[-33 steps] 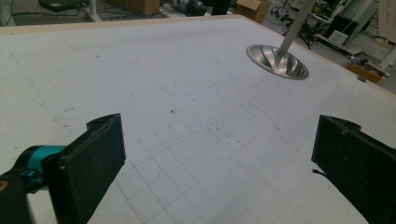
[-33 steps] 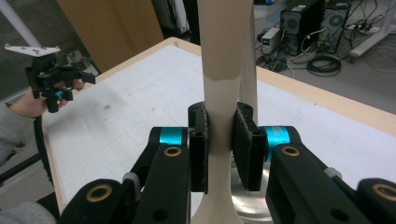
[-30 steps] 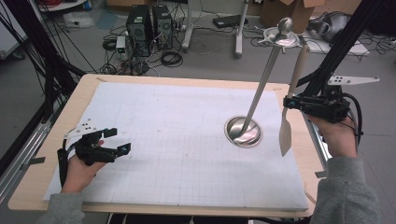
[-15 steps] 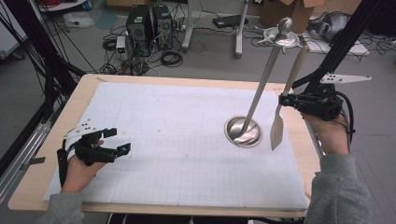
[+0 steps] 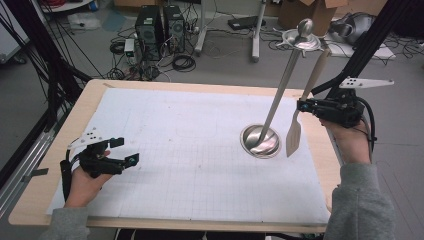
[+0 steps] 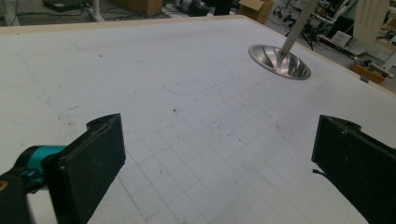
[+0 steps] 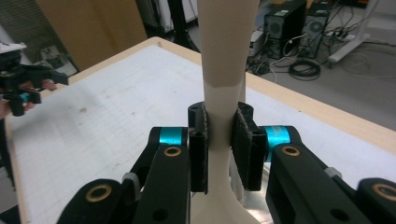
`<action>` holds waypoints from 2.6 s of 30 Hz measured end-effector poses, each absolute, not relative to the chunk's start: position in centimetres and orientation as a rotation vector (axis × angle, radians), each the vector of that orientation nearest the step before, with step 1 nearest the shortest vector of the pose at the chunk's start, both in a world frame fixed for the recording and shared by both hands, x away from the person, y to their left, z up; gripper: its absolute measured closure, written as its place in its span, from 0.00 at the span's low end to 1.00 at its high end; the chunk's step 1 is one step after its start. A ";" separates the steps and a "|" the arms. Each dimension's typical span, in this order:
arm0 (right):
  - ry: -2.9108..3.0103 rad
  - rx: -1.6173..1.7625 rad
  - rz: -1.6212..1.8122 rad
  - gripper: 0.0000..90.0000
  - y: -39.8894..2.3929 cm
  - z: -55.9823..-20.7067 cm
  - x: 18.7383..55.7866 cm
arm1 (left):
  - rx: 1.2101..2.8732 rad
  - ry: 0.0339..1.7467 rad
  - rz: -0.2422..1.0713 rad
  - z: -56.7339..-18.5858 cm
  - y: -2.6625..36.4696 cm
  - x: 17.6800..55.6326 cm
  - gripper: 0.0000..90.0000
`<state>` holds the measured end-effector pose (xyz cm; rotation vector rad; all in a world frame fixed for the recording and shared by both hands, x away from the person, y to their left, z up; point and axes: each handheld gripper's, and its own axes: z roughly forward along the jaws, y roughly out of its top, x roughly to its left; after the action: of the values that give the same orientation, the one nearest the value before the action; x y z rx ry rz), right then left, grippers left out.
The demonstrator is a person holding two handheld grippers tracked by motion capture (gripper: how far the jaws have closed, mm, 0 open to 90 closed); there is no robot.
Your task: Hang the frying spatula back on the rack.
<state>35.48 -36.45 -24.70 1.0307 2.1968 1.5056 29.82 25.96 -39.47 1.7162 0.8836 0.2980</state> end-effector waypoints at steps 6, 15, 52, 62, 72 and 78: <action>2.187 1.025 1.499 0.86 -36.6 -24.8 35.4 | 1.719 0.885 0.304 -39.5 26.0 29.7 0.04; 2.134 1.049 1.505 0.68 -36.4 -24.9 35.2 | 1.720 0.894 0.315 -39.5 26.0 29.8 0.04; 1.945 0.887 1.411 0.13 -30.6 -27.7 27.5 | 1.712 0.869 0.310 -39.5 26.0 30.0 0.04; 2.031 0.809 1.512 0.13 -29.9 -29.4 26.6 | 1.694 0.854 0.318 -39.2 26.1 29.9 0.04; 2.039 0.802 1.599 0.13 -30.3 -32.6 26.7 | 1.641 0.767 0.359 -37.8 26.0 29.2 0.04; 2.048 0.811 1.647 0.13 -30.7 -34.2 27.1 | 1.616 0.737 0.373 -37.3 26.2 28.9 0.04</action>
<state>27.08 -30.65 -34.23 0.8113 2.0482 1.6467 28.86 26.17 -37.26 1.6160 0.7372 0.3734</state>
